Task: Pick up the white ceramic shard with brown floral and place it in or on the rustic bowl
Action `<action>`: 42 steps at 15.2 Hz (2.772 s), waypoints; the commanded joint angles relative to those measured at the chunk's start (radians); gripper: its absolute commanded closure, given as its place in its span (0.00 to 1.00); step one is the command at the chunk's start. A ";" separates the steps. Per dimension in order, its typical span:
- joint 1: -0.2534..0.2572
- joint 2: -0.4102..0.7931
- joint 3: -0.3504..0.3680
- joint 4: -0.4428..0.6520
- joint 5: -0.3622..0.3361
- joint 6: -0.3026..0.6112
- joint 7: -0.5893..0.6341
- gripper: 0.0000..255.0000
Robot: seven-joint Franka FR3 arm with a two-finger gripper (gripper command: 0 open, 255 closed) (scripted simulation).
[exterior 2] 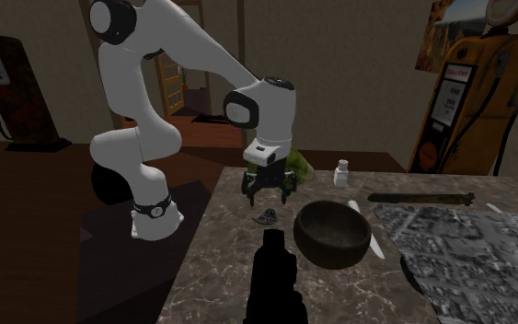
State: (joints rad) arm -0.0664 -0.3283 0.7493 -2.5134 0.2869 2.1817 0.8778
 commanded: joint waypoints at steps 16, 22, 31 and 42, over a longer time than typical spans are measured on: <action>-0.019 0.078 0.042 -0.039 -0.028 0.109 0.037 1.00; -0.018 0.076 0.042 -0.038 -0.028 0.107 0.037 1.00; 0.006 -0.015 -0.004 0.010 0.007 -0.024 0.004 1.00; 0.021 -0.102 -0.061 0.099 0.018 -0.195 -0.017 1.00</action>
State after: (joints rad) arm -0.0466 -0.4229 0.6944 -2.4237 0.3044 2.0035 0.8626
